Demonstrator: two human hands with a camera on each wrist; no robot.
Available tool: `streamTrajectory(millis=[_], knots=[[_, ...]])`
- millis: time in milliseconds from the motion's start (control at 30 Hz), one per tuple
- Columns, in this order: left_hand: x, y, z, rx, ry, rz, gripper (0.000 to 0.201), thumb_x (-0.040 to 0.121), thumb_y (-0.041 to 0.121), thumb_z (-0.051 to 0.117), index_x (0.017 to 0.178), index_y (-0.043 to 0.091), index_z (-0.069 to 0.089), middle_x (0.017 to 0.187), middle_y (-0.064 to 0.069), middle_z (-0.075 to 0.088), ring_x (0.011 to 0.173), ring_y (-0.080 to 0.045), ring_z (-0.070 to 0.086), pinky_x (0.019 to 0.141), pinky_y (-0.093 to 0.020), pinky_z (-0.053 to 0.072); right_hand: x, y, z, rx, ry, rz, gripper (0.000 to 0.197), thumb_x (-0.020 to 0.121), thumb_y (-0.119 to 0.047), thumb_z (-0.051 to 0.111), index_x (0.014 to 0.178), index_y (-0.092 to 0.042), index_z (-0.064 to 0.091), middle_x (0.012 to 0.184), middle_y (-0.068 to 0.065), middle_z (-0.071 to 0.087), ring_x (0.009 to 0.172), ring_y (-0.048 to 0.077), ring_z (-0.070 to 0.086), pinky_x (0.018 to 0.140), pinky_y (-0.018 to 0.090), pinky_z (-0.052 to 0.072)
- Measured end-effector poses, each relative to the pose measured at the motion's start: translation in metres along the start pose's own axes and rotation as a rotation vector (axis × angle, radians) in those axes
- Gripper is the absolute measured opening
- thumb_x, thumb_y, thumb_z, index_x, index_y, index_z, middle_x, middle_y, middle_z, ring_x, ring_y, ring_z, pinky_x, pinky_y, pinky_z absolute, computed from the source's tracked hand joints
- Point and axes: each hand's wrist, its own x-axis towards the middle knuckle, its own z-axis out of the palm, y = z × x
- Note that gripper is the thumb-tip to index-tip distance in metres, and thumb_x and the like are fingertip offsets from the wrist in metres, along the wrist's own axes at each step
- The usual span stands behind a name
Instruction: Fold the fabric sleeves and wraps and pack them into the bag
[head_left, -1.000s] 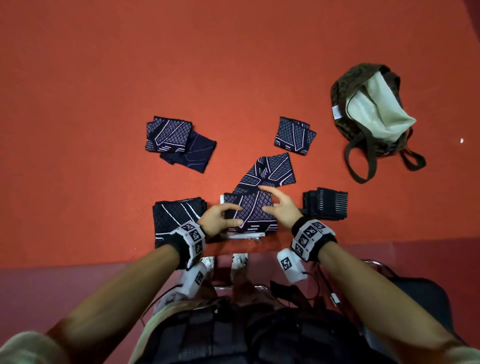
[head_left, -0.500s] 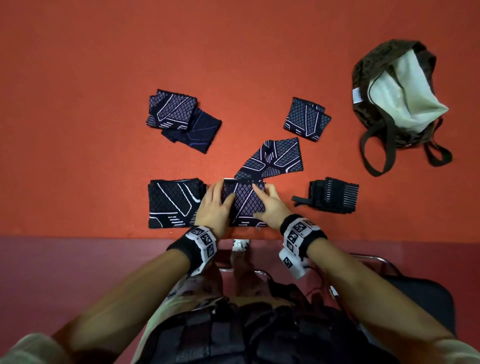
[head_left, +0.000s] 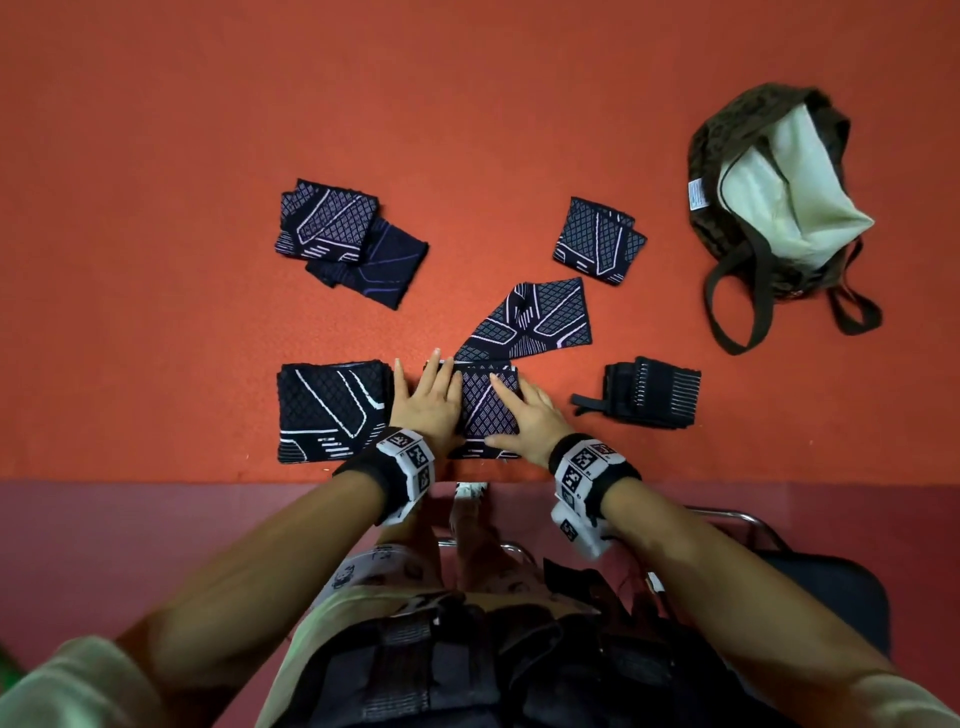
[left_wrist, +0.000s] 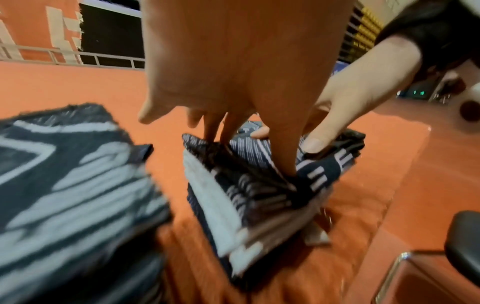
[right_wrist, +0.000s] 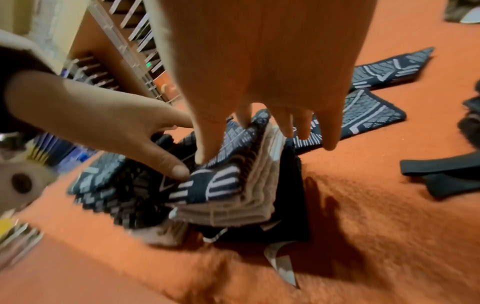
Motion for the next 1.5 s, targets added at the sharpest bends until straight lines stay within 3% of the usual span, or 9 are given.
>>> streamTrajectory(millis=[167,400,700,833,933,1067,1167,1300,1500], knots=[[0.022,0.005,-0.051,-0.228,0.150,-0.016,0.065,0.088,0.045,0.054,0.140,0.014,0.030,0.148,-0.008,0.031,0.146,-0.025,0.008,0.111,-0.065,0.003,0.001,0.004,-0.042,0.320,0.305,0.022,0.049,0.091,-0.029,0.059,0.135,-0.013,0.048,0.138,0.013,0.046,0.130,0.026,0.041,0.107,0.025,0.027],[0.104,0.012,-0.109,-0.665,0.108,0.005,0.053,0.088,0.025,0.062,0.135,0.014,0.041,0.131,-0.009,0.055,0.118,-0.028,0.053,0.100,-0.039,0.043,0.030,0.038,-0.088,0.461,0.322,0.332,0.051,0.090,-0.018,0.060,0.136,-0.005,0.044,0.134,0.012,0.054,0.123,0.027,0.050,0.099,0.026,0.037],[0.193,0.021,-0.102,-0.558,-0.045,0.027,0.058,0.089,0.018,0.062,0.140,0.008,0.036,0.135,-0.011,0.053,0.122,-0.028,0.051,0.098,-0.032,0.042,0.087,0.088,-0.079,0.646,0.354,0.511,0.035,0.081,-0.021,0.070,0.109,0.000,0.064,0.105,0.011,0.066,0.098,0.025,0.062,0.073,0.021,0.040],[0.211,0.018,-0.085,-0.549,-0.141,0.020,0.060,0.087,0.019,0.064,0.140,0.011,0.037,0.136,-0.011,0.051,0.122,-0.027,0.051,0.102,-0.036,0.042,0.110,0.097,-0.066,0.592,0.439,0.593,0.052,0.076,-0.026,0.076,0.115,0.002,0.055,0.119,0.015,0.057,0.112,0.028,0.055,0.094,0.031,0.044],[0.215,0.015,-0.081,-0.572,-0.121,0.015,0.051,0.088,0.017,0.064,0.136,0.013,0.046,0.131,-0.010,0.056,0.119,-0.026,0.053,0.101,-0.033,0.042,0.119,0.098,-0.065,0.606,0.444,0.620,0.039,0.076,-0.021,0.076,0.106,-0.005,0.057,0.116,0.014,0.061,0.107,0.027,0.059,0.086,0.028,0.044],[0.213,0.010,-0.087,-0.549,-0.078,0.038,0.039,0.089,0.021,0.062,0.126,0.012,0.056,0.122,-0.010,0.061,0.111,-0.027,0.057,0.090,-0.029,0.043,0.120,0.097,-0.068,0.670,0.463,0.557,0.036,0.079,-0.012,0.068,0.059,-0.021,0.039,0.085,0.008,0.060,0.081,0.019,0.055,0.068,0.024,0.037],[0.204,0.003,-0.100,-0.562,-0.057,0.065,0.022,0.089,0.023,0.063,0.106,0.011,0.059,0.099,-0.008,0.060,0.095,-0.023,0.056,0.077,-0.026,0.037,0.112,0.088,-0.076,0.949,0.498,0.486,0.026,0.078,-0.009,0.062,0.066,-0.021,0.043,0.086,0.014,0.067,0.076,0.028,0.062,0.077,0.041,0.054],[0.184,-0.013,-0.118,-0.762,-0.052,0.177,0.019,0.089,0.021,0.063,0.078,0.017,0.048,0.091,-0.007,0.059,0.088,-0.019,0.052,0.081,-0.032,0.040,0.090,0.071,-0.106,1.297,0.519,0.378,0.020,0.092,-0.005,0.051,0.079,-0.018,0.040,0.077,0.008,0.060,0.063,0.018,0.060,0.059,0.025,0.055],[0.138,-0.024,-0.164,-1.119,0.119,0.212,0.026,0.085,0.014,0.067,0.068,0.018,0.049,0.059,0.006,0.049,0.057,-0.003,0.045,0.059,-0.019,0.037,0.046,0.042,-0.162,1.555,0.514,0.065,0.010,0.095,-0.016,0.052,0.087,-0.012,0.056,0.083,0.004,0.068,0.075,0.016,0.067,0.072,0.028,0.057]])
